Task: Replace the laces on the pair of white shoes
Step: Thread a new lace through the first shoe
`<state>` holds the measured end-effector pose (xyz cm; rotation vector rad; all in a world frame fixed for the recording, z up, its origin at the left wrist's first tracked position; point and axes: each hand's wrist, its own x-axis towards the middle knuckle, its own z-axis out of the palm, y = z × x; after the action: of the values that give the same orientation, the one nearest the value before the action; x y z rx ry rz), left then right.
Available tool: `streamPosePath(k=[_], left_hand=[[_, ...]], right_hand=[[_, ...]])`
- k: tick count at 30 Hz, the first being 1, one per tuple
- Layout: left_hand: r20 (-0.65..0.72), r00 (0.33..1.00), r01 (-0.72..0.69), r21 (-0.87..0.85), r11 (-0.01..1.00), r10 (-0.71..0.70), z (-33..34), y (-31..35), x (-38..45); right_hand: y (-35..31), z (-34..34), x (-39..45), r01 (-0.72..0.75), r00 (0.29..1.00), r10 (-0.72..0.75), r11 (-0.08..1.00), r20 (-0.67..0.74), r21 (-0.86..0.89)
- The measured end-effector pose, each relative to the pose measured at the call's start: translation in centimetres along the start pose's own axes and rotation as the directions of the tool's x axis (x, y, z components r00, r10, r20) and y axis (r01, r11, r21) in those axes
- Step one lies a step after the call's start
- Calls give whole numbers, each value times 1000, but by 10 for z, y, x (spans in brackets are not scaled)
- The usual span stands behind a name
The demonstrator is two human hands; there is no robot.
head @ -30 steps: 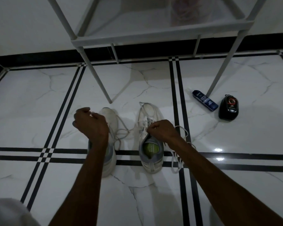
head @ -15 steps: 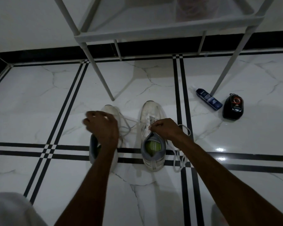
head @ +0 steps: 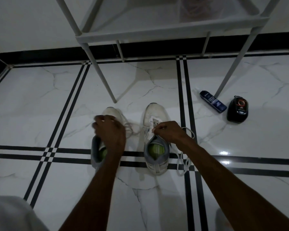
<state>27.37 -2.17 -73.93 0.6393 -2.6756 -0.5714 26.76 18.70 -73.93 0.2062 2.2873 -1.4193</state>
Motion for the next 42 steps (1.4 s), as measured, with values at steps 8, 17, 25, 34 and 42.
streamPosePath(k=[8,17,25,34,42], left_hand=[[323,828,-417,-191,888,458,22,17,-23],[246,957,-91,-246,965,153,4,16,-19],[514,850,-27,-182,983,118,12,14,-15],[634,767,95,-263,960,97,7,12,-10],[458,870,19,-402,916,183,-57,36,29]], right_hand=[[-4,0,-2,21,1000,-21,998,15,-56],[-1,3,4,14,1000,-14,999,14,-37],[3,4,6,39,999,-38,998,5,-58],[-7,-4,4,81,997,-81,991,-2,-111],[-68,1,23,401,903,-354,898,245,-180]])
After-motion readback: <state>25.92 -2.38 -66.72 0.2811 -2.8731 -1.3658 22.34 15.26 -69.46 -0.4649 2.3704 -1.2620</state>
